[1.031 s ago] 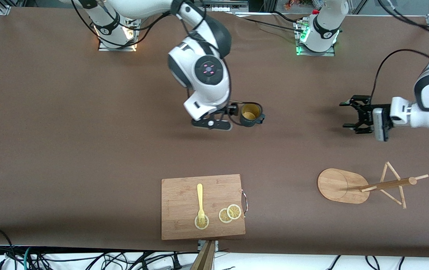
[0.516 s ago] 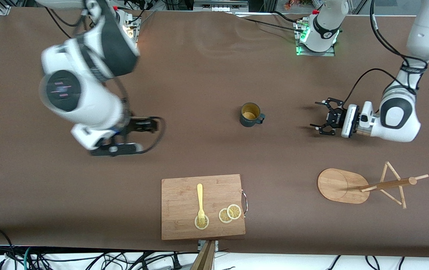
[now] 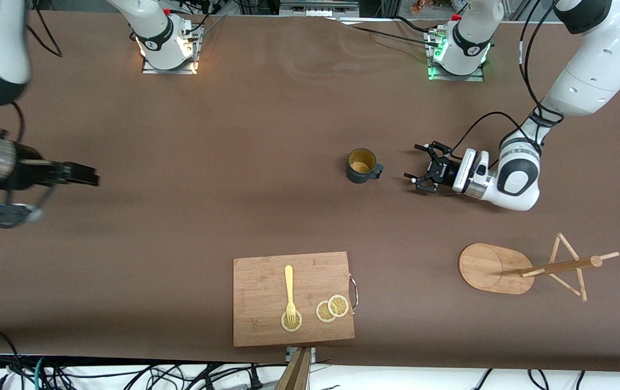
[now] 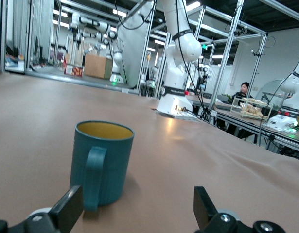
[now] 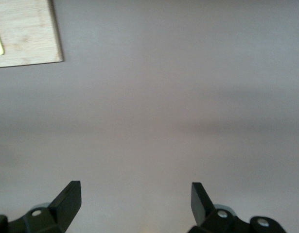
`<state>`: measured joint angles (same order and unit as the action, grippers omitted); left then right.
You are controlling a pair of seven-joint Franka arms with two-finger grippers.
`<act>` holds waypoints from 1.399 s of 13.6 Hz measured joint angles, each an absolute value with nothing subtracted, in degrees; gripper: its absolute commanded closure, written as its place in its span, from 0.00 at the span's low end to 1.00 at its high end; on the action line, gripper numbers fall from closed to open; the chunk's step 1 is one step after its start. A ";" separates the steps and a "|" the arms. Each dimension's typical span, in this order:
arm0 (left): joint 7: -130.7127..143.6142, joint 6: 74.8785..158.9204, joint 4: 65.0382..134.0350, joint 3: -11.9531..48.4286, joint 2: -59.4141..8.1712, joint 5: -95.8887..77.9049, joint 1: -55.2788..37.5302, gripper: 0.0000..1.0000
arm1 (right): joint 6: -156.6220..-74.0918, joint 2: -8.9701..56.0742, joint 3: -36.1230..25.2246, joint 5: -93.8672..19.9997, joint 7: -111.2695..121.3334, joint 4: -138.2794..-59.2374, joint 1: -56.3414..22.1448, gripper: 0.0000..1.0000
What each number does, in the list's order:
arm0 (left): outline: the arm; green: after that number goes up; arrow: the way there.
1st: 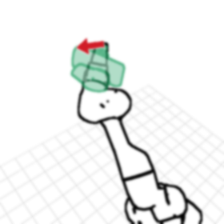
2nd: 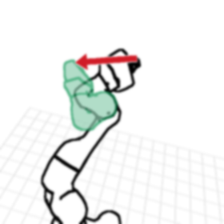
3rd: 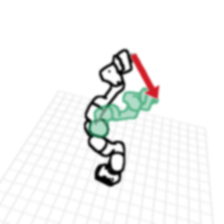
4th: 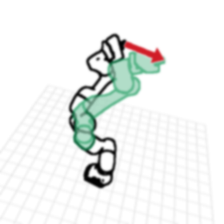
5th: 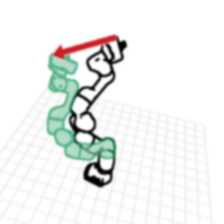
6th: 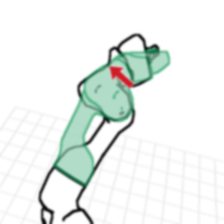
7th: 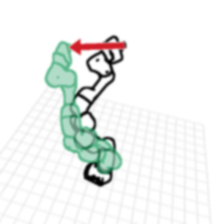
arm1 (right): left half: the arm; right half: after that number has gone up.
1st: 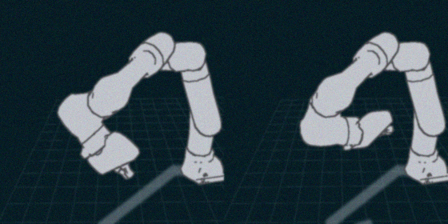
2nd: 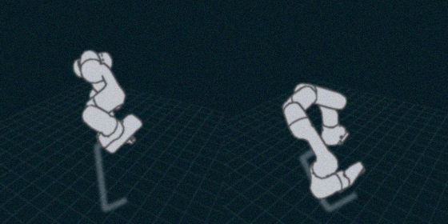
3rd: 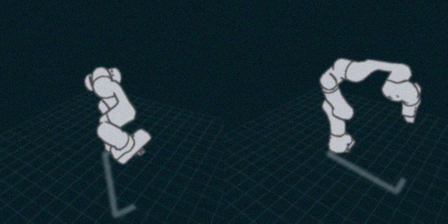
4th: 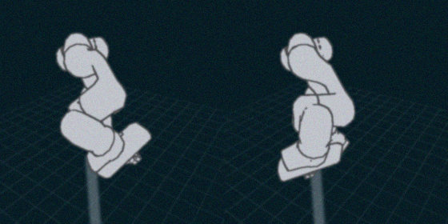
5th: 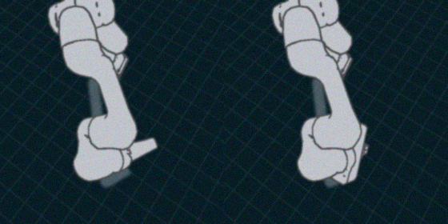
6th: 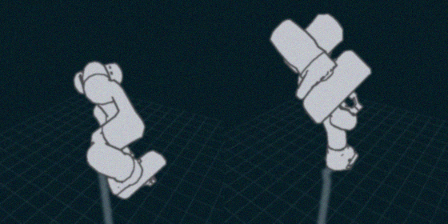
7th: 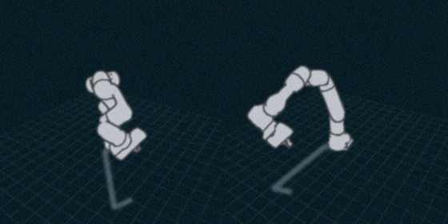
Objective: Pass cup and hang on rack
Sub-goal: 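Grasp the teal mug handle with the left gripper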
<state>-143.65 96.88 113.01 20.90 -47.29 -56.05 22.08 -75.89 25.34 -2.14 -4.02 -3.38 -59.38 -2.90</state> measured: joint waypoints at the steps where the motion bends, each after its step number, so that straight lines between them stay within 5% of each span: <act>1: -145.41 97.00 112.94 21.27 -48.40 -57.23 21.75 0.00 | -75.25 23.79 -2.15 -3.44 -3.30 -60.24 -1.43 0.00; 8: -148.68 102.56 112.10 24.14 -50.62 -60.27 20.32 0.00 | -79.46 8.35 -2.19 0.65 -3.29 -75.45 2.16 0.00; 12: -149.18 104.49 112.10 24.75 -50.83 -62.09 18.64 0.00 | -80.81 5.91 -1.82 0.67 -1.20 -80.13 2.20 0.00; 14: -149.27 105.19 112.10 24.91 -50.90 -62.09 18.10 0.51 | -80.97 5.94 -1.66 0.70 0.38 -80.56 2.20 0.00; 16: -150.22 105.70 112.10 24.91 -50.99 -62.09 17.83 0.86 | -80.98 6.05 -1.67 0.73 1.45 -80.56 2.21 0.00; 17: -150.80 105.79 112.10 24.91 -51.00 -62.09 17.80 0.97 | -80.98 6.13 -1.67 0.74 1.55 -80.56 2.21 0.00; 19: -151.54 105.84 112.10 24.91 -51.02 -62.09 17.80 1.00 | -81.01 6.20 -1.61 0.74 1.60 -80.56 2.20 0.00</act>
